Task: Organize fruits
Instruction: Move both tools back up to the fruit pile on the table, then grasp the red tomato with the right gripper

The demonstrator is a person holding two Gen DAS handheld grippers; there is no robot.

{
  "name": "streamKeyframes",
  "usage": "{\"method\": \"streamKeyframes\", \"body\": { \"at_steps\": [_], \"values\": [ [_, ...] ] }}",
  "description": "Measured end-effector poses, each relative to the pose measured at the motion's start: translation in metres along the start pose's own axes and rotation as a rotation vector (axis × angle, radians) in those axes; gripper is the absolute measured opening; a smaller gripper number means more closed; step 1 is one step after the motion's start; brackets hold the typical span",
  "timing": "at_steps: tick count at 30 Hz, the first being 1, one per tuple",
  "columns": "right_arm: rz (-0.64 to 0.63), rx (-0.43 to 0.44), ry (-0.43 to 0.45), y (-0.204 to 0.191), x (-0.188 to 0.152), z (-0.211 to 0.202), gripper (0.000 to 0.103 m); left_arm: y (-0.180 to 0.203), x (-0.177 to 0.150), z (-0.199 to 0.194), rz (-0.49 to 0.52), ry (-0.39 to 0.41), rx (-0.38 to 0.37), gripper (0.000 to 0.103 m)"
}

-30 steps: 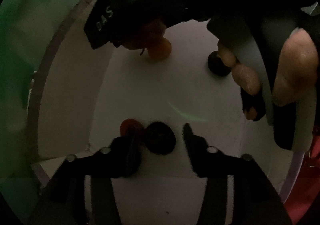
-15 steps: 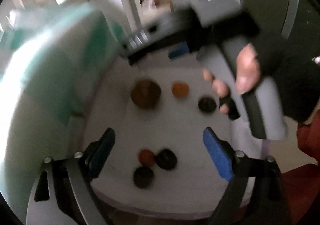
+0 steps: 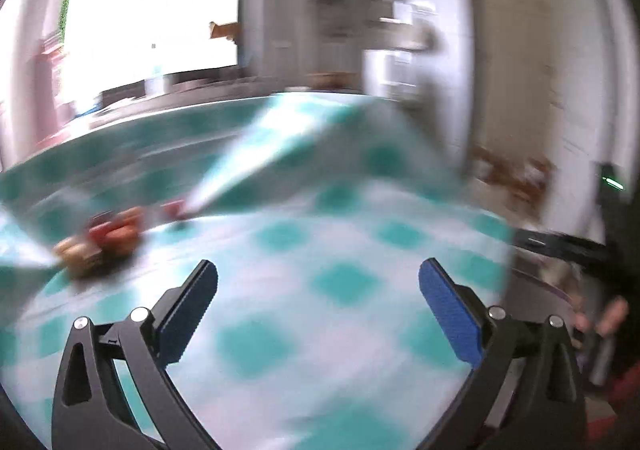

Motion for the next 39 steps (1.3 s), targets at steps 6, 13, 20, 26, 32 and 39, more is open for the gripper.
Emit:
{"method": "streamKeyframes", "body": {
  "at_steps": [6, 13, 20, 26, 32, 39],
  "values": [
    [-0.201, 0.133, -0.089, -0.118, -0.004, 0.030, 0.087, -0.134, 0.001, -0.034, -0.140, -0.010, 0.304, 0.101],
    [-0.391, 0.242, -0.156, -0.271, -0.017, 0.098, 0.087, -0.265, -0.018, -0.045, -0.413, -0.057, 0.511, 0.101],
    [-0.603, 0.251, -0.155, -0.408, -0.031, 0.165, 0.082, -0.298, -0.046, -0.066, -0.603, -0.090, 0.588, 0.101],
    [-0.619, 0.211, -0.181, -0.453, -0.035, 0.203, 0.072, -0.292, -0.050, -0.062, -0.599, -0.119, 0.571, 0.101],
    [-0.625, 0.175, -0.205, -0.468, -0.034, 0.224, 0.069, -0.286, -0.049, -0.055, -0.572, -0.123, 0.565, 0.101],
    [-0.728, 0.114, -0.166, -0.475, -0.040, 0.222, 0.053, -0.283, -0.055, -0.050, -0.593, -0.140, 0.559, 0.101]
  ]
}}
Point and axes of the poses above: each gripper's, at about its wrist camera, not at the fingertips, and z roughly the way its jaws point, y to its right, x to its top, the point moved 2 cm from there along z, roughly the way its jaws point, and after that the axes turned 7 degrees about -x, right-handed, at the moved point
